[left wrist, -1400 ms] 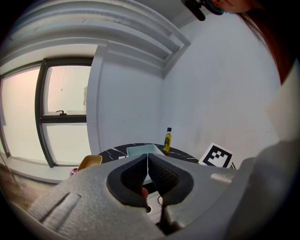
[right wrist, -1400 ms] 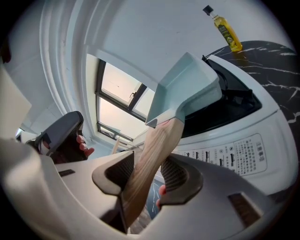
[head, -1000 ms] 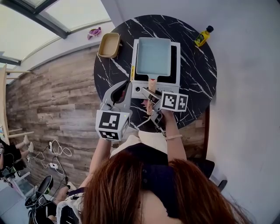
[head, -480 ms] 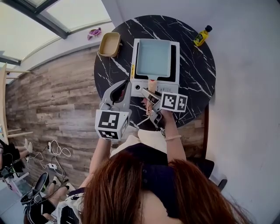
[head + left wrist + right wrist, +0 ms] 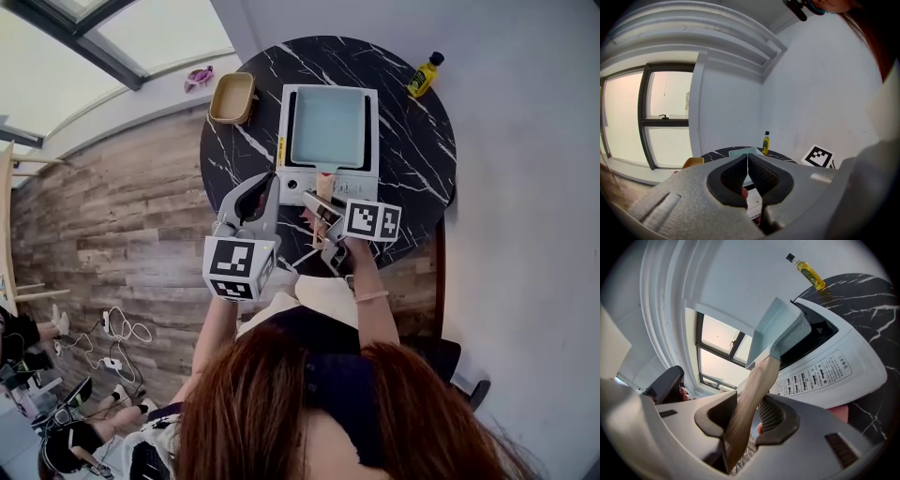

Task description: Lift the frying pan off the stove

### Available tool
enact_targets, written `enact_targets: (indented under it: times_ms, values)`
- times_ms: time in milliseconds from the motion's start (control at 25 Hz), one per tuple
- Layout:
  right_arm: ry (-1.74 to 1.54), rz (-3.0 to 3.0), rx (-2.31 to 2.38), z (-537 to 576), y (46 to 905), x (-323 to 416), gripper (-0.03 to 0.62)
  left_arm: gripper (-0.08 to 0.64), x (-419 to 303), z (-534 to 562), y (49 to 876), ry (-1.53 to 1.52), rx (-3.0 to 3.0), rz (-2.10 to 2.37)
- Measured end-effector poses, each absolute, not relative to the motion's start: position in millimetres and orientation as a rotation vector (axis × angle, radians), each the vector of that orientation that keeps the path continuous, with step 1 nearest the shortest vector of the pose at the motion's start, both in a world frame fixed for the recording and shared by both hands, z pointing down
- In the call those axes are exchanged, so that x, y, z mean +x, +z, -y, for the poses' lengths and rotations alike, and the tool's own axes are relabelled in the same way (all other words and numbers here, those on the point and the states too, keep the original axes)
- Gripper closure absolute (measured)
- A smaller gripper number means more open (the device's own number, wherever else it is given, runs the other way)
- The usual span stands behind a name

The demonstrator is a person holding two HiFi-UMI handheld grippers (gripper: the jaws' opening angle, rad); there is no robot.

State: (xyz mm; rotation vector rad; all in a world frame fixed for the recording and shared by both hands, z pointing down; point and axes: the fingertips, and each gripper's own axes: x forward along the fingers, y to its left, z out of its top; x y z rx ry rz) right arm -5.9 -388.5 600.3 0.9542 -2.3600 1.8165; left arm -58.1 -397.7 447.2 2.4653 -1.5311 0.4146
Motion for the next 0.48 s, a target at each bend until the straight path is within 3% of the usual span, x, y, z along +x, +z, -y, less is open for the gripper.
enact_targets:
  times_ms: [480]
  values:
    - [1.765,2.419,0.961,359.4,570.6,-4.9,0.446,0.546,-58.5,367.6,422.9,0.365,2.507,1.546]
